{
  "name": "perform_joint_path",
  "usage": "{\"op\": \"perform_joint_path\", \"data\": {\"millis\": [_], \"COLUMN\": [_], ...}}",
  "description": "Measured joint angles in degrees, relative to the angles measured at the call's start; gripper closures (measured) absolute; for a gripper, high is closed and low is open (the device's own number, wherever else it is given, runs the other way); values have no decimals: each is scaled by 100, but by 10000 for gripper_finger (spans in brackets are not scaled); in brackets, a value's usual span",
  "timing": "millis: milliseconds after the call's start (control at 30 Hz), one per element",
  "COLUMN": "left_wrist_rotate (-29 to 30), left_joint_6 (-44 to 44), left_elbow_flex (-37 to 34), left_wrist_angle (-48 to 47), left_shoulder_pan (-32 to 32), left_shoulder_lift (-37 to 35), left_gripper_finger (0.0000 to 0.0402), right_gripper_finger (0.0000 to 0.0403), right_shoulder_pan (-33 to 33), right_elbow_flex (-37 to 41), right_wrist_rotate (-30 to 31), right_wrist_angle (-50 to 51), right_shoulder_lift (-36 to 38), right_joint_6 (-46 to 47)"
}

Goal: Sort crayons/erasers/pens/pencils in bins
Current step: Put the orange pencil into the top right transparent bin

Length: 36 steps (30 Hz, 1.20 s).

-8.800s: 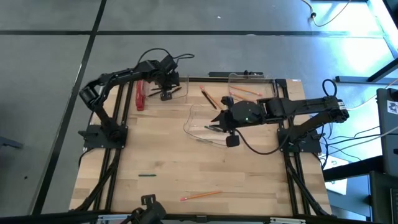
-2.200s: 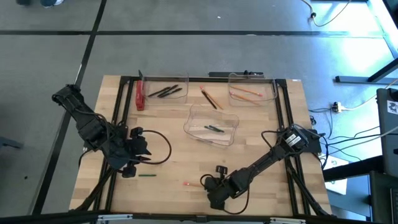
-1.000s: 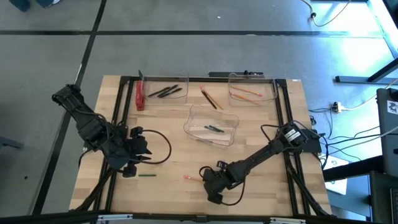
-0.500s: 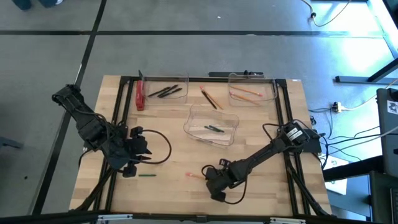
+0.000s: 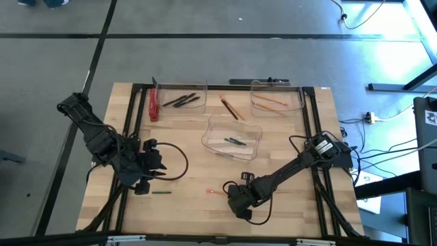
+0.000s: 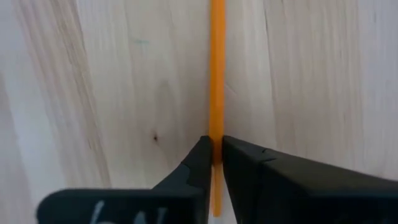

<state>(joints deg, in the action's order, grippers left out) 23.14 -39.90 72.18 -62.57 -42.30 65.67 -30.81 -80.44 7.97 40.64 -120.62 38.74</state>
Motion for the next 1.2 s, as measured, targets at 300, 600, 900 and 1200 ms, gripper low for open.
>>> {"op": "perform_joint_path", "data": {"millis": [300,600,900,1200], "left_wrist_rotate": [0,0,0,0], "left_joint_6": [0,0,0,0], "left_elbow_flex": [0,0,0,0], "left_wrist_angle": [0,0,0,0], "left_shoulder_pan": [0,0,2,2], "left_shoulder_lift": [0,0,0,0], "left_gripper_finger": [323,323,323,323], "right_gripper_finger": [323,309,312,312], "right_shoulder_pan": [7,-41,-41,40], "right_elbow_flex": [9,-48,-258,-267], "right_wrist_rotate": [-57,-184,-395,-683], "right_wrist_angle": [-16,110,329,350], "right_shoulder_lift": [0,-7,-31,-28], "right_joint_6": [408,454,465,825]}}
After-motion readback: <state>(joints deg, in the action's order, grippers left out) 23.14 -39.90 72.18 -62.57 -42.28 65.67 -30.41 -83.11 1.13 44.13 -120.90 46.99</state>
